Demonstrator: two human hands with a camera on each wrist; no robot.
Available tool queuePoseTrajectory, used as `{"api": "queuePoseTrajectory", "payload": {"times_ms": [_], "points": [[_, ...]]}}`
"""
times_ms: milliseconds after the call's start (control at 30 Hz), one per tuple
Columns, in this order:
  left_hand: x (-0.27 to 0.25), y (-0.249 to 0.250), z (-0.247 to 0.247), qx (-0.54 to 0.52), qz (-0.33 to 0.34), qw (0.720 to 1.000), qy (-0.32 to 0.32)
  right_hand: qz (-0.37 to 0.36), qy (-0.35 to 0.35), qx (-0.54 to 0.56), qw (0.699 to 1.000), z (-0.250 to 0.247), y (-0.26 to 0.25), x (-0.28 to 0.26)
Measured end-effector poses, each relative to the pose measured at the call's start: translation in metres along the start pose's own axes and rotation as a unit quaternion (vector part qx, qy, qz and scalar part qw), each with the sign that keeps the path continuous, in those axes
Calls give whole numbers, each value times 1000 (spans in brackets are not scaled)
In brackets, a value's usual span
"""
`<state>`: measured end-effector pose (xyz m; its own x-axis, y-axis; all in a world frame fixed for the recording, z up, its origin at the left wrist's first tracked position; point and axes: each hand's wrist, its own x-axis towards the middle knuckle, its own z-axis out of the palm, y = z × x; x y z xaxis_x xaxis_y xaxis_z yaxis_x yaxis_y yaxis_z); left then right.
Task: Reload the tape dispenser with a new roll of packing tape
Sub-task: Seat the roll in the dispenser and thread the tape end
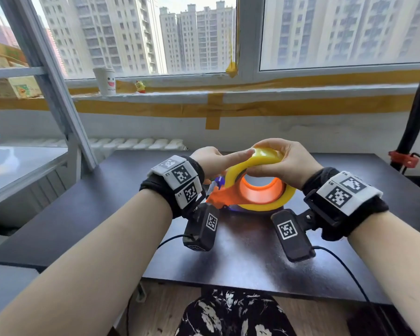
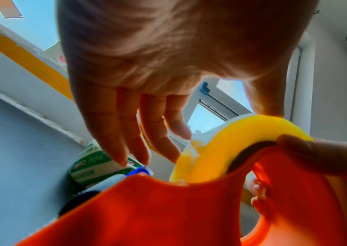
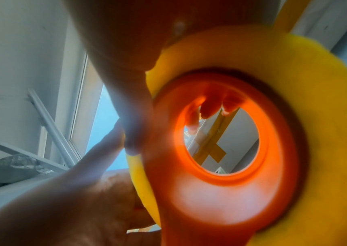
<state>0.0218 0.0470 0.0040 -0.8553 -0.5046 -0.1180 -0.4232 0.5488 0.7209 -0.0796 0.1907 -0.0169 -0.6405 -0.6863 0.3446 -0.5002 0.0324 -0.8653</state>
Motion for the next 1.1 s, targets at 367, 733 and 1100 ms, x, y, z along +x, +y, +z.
{"api": "queuePoseTrajectory", "payload": {"times_ms": [367,733,1100], "points": [[-5,1,-2,-94,71,992,43,12,7,-13,1000,-2,4,4],[-9,15,0,-164,9,983,82,34,13,-15,999,-2,-3,2],[-20,-5,-6,-359,-66,931,-10,59,10,-202,978,0,-26,-3]]}}
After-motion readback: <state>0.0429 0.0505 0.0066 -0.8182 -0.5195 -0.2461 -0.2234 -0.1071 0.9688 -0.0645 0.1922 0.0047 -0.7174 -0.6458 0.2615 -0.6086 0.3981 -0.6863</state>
